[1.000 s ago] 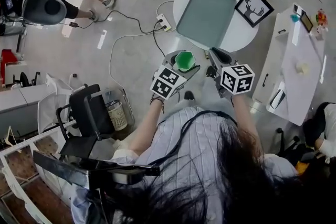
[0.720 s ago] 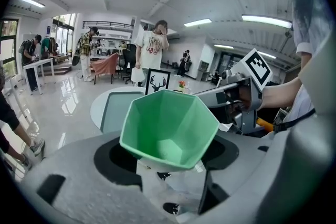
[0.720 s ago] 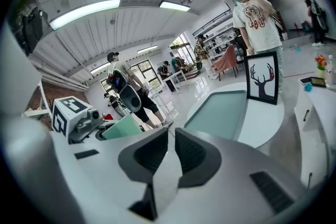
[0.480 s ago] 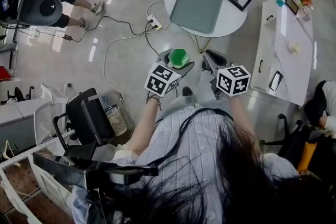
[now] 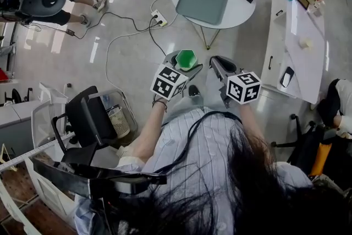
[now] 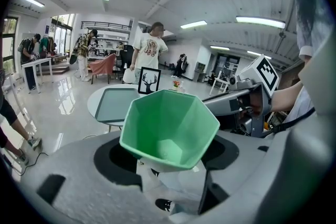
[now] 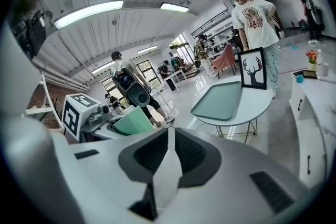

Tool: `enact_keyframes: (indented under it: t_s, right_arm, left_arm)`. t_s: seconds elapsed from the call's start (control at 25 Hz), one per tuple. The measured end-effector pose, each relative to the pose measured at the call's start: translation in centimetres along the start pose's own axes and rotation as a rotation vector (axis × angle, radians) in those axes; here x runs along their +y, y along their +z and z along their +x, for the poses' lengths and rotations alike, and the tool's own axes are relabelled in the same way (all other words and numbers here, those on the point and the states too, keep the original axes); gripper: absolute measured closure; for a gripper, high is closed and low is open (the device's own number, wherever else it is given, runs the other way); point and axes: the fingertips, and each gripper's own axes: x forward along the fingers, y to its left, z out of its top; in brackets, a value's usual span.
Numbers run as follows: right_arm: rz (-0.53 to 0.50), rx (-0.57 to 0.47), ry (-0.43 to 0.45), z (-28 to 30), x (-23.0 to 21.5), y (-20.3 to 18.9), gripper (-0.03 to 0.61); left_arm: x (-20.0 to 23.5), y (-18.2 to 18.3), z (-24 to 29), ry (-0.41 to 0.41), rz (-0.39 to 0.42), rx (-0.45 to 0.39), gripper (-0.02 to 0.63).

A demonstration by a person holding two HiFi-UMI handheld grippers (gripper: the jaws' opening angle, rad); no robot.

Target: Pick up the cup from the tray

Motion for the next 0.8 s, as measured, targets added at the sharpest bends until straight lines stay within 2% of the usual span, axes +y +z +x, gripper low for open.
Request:
enact_keyframes:
  t_s: [0.8]
  right_arm:
    - [-0.032, 0.007, 0.019, -2.5, 1.3, -1.4, 0.520]
  left_arm:
    - [-2.0, 0.4, 1.0, -0.037, 0.039, 0.017, 0.284]
